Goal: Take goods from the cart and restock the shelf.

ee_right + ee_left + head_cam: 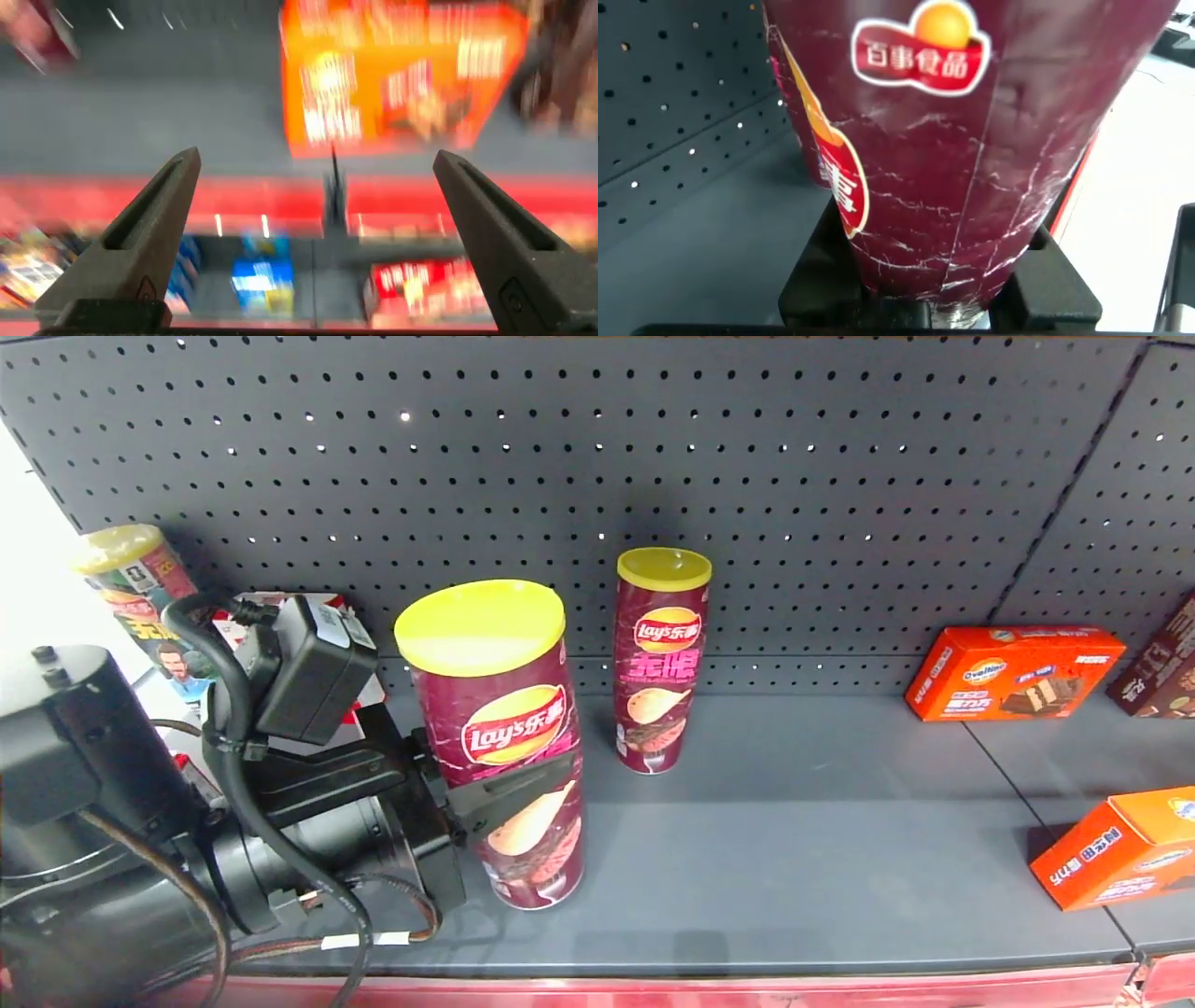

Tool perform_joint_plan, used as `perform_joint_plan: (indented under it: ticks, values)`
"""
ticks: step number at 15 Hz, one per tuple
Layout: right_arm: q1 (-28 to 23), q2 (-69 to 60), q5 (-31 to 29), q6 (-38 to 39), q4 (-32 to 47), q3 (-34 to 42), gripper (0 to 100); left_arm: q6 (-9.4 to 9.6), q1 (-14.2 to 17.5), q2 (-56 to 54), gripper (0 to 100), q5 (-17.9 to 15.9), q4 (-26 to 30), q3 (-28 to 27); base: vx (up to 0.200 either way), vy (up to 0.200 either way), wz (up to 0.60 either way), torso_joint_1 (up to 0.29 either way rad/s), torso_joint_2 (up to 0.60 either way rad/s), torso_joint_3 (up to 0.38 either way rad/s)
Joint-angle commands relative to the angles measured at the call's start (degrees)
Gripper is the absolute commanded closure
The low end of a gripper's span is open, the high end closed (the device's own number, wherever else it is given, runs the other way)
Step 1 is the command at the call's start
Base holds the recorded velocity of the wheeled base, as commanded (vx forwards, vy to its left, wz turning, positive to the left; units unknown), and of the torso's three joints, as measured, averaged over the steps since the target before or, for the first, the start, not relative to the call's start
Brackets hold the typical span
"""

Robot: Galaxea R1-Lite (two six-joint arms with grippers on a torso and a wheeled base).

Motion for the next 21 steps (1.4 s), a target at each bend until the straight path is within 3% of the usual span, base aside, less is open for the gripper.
perform_joint_plan:
  ticks: [1, 3, 5, 7, 10, 15, 18, 21]
  values:
    - [3.8, 22.0, 3.9, -3.7, -4.76, -13.13, 0, 0.06, 0.02, 1.86, 100, -0.2, -0.09, -2.19, 0.0, 0.0, 0.0, 0.0, 0.0, 0.0]
    - [4.5, 28.5, 4.25, -3.7, -9.24, -15.33, 0, 0.06, 0.11, 3.18, 100, -0.91, -0.18, -3.68, 0.0, 0.0, 0.0, 0.0, 0.0, 0.0]
    - [8.63, 37.29, 5.92, -3.35, -10.3, -19.2, 0, -0.11, 0.99, 4.06, 100, -1.17, -0.18, -4.91, 0.0, 0.0, 0.0, 0.0, 0.0, 0.0]
    - [16.9, 45.99, 5.92, -1.95, -15.75, -23.15, 0, -0.11, 1.78, 4.06, 100, -2.58, -0.18, -4.91, 0.0, 0.0, 0.0, 0.0, 0.0, 0.0]
    - [21.91, 52.67, 6.19, -1.95, -16.18, -27.98, 0, -0.11, 2.66, 3.79, 100, -3.02, -0.18, -4.73, 0.0, 0.0, 0.0, 0.0, 0.0, 0.0]
    - [22.52, 66.74, 7.59, -6.43, -19.61, -34.22, 0, -0.2, 5.38, 2.91, 100, -5.04, -0.09, -4.38, 0.0, 0.0, 0.0, 0.0, 0.0, 0.0]
    - [22.35, 74.29, 13.22, -6.87, -27.79, -36.25, 0, -0.2, 6.0, 2.47, 100, -5.04, -0.09, -4.12, 0.0, 0.0, 0.0, 0.0, 0.0, 0.0]
    - [22.26, 79.3, 20.42, -7.57, -29.37, -39.76, 0, -0.29, 6.26, 2.3, 100, -5.39, -0.09, -3.68, 0.0, 0.0, 0.0, 0.0, 0.0, 0.0]
